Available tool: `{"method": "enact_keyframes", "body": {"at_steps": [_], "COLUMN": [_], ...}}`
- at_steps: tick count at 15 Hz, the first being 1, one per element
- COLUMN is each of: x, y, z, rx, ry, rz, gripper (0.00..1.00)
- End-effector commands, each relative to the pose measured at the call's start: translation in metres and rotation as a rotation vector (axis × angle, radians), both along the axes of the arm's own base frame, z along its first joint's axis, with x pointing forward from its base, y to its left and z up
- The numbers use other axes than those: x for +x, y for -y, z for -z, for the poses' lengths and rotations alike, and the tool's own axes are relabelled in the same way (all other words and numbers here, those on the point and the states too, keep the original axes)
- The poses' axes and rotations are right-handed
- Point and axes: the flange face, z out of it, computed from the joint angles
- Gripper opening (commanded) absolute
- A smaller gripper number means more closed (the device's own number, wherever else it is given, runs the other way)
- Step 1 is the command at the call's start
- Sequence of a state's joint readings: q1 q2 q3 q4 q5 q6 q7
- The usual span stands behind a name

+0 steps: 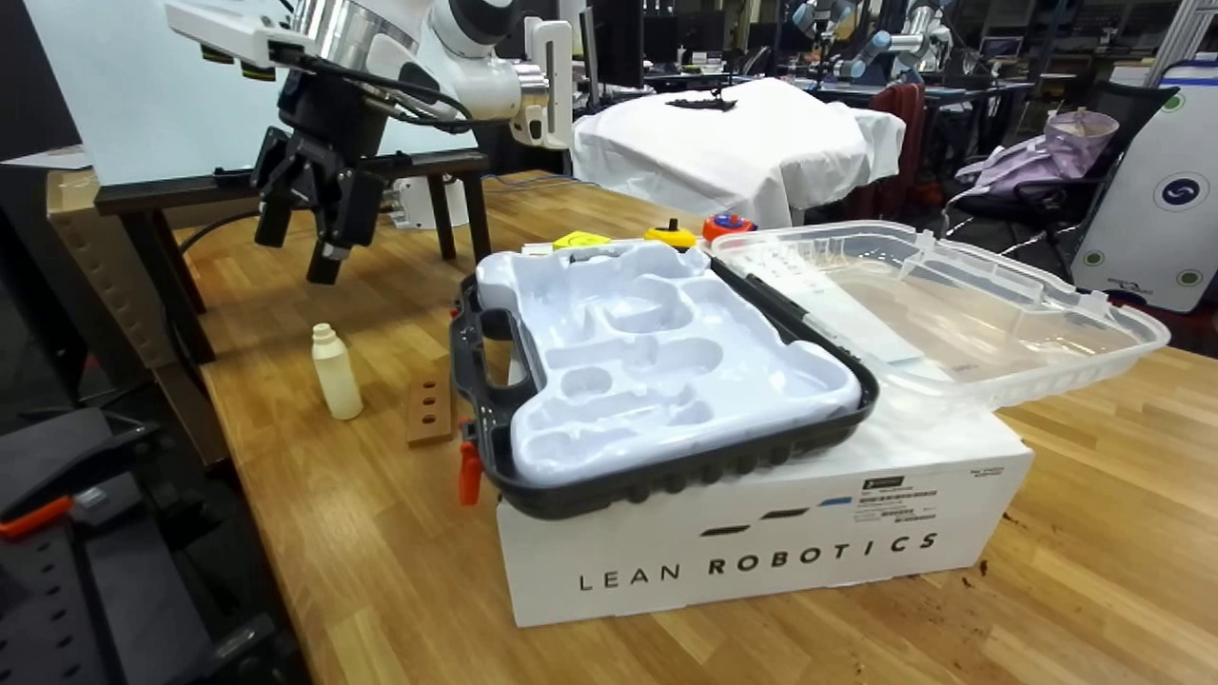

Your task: Move the white bottle on the table backwards

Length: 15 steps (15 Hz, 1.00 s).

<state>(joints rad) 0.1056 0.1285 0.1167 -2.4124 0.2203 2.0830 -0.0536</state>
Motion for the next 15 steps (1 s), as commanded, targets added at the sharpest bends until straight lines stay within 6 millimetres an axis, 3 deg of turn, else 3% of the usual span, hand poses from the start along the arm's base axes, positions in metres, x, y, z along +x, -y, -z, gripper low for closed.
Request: {"method": "enact_keyframes", "body": {"at_steps": [1,9,15], "x": [0.0,-0.004,-0.02], "y": [0.0,-0.007,-0.014], "z": [-0.001,0.015,0.031], "rx": [0.0,-0.065,0.14], "ry": [0.0,0.114,0.146], "rz": [0.0,-0.164,-0.293], "gripper": [1.0,1.0,1.0]}}
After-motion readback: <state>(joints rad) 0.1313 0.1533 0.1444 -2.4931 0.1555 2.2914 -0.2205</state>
